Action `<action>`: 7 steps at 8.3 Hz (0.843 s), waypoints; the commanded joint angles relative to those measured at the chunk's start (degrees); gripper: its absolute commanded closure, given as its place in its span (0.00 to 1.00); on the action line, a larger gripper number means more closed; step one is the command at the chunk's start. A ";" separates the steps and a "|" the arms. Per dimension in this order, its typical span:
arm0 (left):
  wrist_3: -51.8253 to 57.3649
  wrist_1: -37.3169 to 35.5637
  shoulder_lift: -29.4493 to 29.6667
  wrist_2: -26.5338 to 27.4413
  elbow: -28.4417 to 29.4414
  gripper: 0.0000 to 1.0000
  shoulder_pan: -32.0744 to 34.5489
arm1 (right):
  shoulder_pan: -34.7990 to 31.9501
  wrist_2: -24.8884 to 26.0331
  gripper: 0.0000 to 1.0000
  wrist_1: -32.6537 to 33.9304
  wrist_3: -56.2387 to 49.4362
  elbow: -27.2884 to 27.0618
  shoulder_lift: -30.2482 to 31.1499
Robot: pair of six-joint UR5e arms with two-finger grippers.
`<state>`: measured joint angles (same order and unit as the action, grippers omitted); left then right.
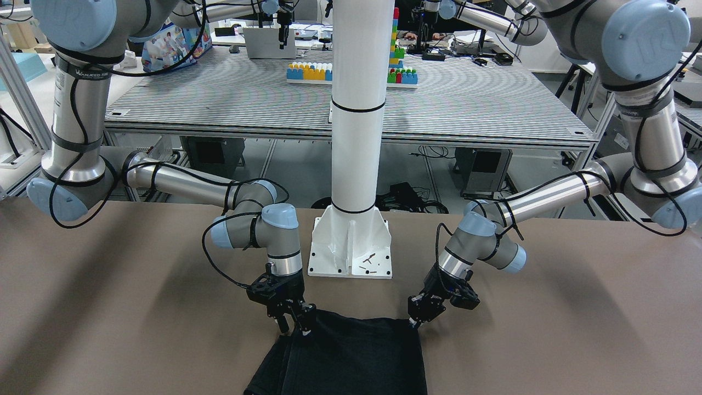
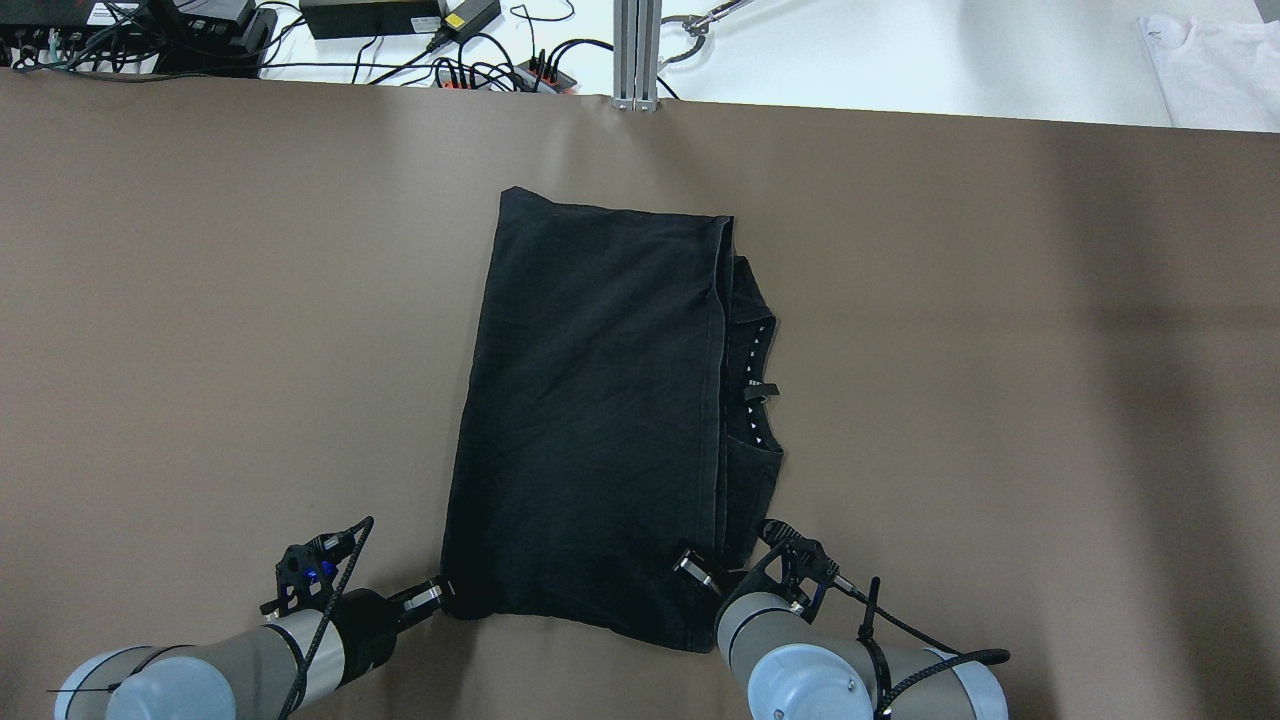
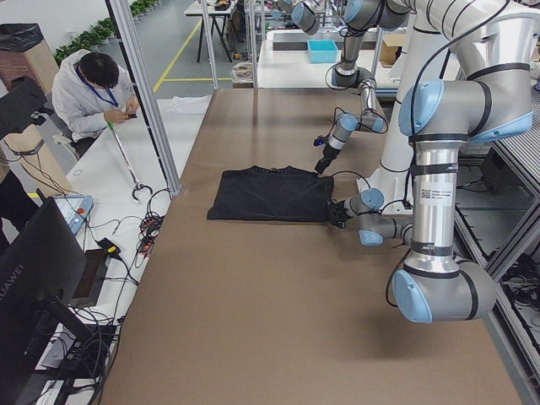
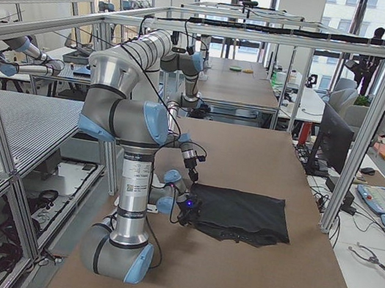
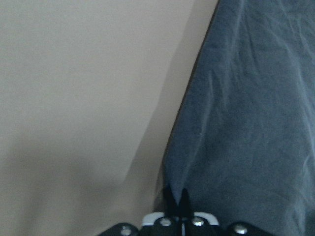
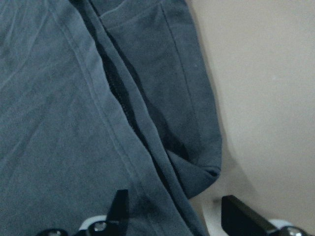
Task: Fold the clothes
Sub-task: 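Grasp the shirt's near corners with both grippers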
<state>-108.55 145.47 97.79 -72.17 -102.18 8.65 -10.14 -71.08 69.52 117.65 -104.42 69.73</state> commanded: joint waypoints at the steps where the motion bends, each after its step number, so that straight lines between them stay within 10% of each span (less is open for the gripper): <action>1: 0.00 -0.01 -0.05 0.10 0.23 1.00 -0.03 | -0.14 0.15 0.31 0.00 0.04 0.88 -0.47; 7: 0.09 -0.01 0.03 0.28 0.32 1.00 -0.03 | -0.67 0.15 0.79 -0.08 -0.14 0.27 -0.30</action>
<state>-108.47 145.78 97.74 -71.87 -101.91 8.61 -10.72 -70.93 69.44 117.55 -104.02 69.26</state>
